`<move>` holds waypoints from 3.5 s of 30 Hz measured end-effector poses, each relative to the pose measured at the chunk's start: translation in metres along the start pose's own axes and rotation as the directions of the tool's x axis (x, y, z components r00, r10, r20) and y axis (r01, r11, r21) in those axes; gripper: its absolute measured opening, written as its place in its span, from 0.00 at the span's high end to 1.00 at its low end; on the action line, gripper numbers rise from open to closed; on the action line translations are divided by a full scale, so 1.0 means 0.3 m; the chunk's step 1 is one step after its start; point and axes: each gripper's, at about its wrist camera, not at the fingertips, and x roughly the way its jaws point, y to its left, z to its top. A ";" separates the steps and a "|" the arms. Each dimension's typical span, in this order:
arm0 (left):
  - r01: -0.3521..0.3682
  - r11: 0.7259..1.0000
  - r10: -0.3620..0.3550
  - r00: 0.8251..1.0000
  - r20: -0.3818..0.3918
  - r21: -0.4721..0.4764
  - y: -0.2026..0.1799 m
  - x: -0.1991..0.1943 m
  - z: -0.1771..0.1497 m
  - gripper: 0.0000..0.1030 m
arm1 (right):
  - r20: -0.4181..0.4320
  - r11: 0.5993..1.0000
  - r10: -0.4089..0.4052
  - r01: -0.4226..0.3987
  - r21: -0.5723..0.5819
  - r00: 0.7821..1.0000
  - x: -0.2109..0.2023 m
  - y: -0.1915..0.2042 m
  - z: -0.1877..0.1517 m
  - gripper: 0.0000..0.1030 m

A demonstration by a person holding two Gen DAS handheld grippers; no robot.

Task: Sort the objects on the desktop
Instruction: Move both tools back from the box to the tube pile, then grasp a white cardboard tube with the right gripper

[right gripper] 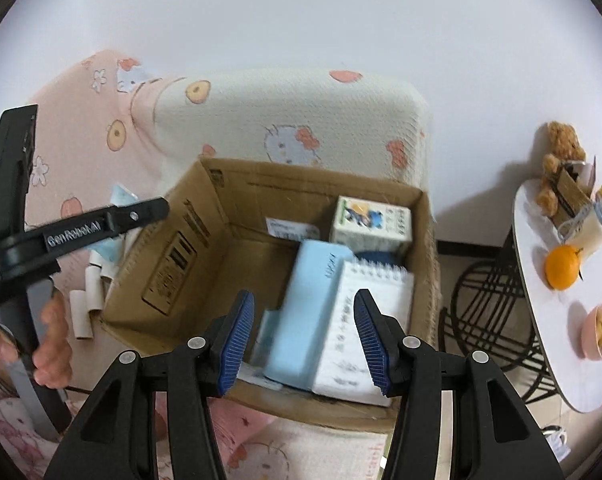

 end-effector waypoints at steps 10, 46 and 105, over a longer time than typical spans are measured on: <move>-0.118 0.973 0.142 0.983 0.112 -0.201 0.245 -0.115 0.041 0.63 | 0.037 0.998 0.052 -0.051 -0.033 0.998 0.043 0.177 0.085 0.52; -0.337 0.930 0.358 0.920 0.161 -0.144 0.721 -0.271 -0.127 0.63 | -0.133 0.889 0.332 -0.357 -0.287 0.934 0.318 0.843 0.178 0.52; -0.030 0.871 -0.067 0.982 -0.178 -0.491 1.064 0.154 -0.401 0.55 | -0.542 0.842 0.520 -0.505 0.192 0.661 0.940 0.985 -0.089 0.49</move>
